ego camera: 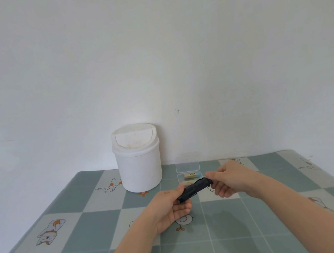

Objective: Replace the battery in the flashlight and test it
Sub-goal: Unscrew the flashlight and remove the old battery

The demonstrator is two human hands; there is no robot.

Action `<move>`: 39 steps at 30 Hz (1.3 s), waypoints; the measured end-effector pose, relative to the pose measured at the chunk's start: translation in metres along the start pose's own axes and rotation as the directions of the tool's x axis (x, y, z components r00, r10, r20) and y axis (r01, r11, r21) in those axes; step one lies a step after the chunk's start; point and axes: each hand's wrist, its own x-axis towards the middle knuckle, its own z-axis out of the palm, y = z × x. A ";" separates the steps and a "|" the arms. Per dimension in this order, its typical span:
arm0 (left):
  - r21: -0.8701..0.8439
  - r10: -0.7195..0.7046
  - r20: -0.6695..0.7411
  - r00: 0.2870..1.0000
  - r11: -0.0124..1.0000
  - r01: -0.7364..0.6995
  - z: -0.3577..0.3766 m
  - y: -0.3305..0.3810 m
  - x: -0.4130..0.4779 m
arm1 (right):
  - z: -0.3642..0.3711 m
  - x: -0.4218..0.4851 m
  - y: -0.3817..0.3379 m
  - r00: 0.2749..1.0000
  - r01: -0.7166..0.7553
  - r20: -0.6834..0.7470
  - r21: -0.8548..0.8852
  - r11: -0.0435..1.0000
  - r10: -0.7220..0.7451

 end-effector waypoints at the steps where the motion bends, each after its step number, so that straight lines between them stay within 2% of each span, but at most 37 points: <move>1: 0.001 -0.001 0.000 1.000 1.000 0.001 0.000 0.000 0.000 | 0.000 0.000 0.000 1.000 0.008 0.011 -0.002 1.000 -0.008; 10: 0.009 -0.017 0.001 1.000 1.000 0.017 0.000 0.000 0.001 | -0.008 0.001 0.008 0.985 0.169 0.041 0.015 0.985 -0.170; 13: 0.001 -0.016 0.005 1.000 1.000 0.016 0.000 0.000 0.002 | -0.007 -0.001 0.006 0.994 0.097 0.044 0.091 0.991 -0.102; 17: 0.012 -0.017 0.003 1.000 1.000 0.017 0.000 -0.001 0.002 | -0.004 -0.002 0.002 0.999 -0.049 -0.007 -0.016 0.999 0.049; 20: 0.021 -0.023 0.003 1.000 1.000 0.023 -0.001 -0.001 0.002 | -0.003 -0.001 0.002 0.999 -0.045 0.023 -0.072 0.996 0.047; 23: 0.025 -0.029 0.011 1.000 0.999 0.028 -0.001 -0.001 0.002 | -0.006 0.001 0.004 0.997 -0.022 0.067 -0.038 0.999 0.025; 26: 0.031 -0.031 0.018 0.999 0.999 0.031 -0.001 0.000 0.002 | -0.012 0.002 0.007 0.991 0.034 0.132 -0.017 0.999 -0.031; 30: 0.040 -0.038 0.029 0.999 0.999 0.037 -0.001 0.000 0.002 | -0.016 0.004 0.010 0.984 0.120 0.135 -0.005 0.993 -0.118; 33: 0.034 -0.041 0.030 0.999 0.999 0.040 -0.002 0.000 0.001 | -0.013 0.000 0.009 0.991 0.060 0.121 0.027 0.998 -0.062; 36: 0.040 -0.042 0.029 0.999 0.998 0.041 -0.002 0.000 0.002 | -0.010 -0.001 0.006 0.995 -0.054 0.083 -0.058 0.997 0.059; 39: 0.044 -0.045 0.030 0.999 0.998 0.044 -0.001 0.001 0.002 | -0.007 -0.002 0.004 0.993 -0.080 0.083 -0.103 0.991 0.089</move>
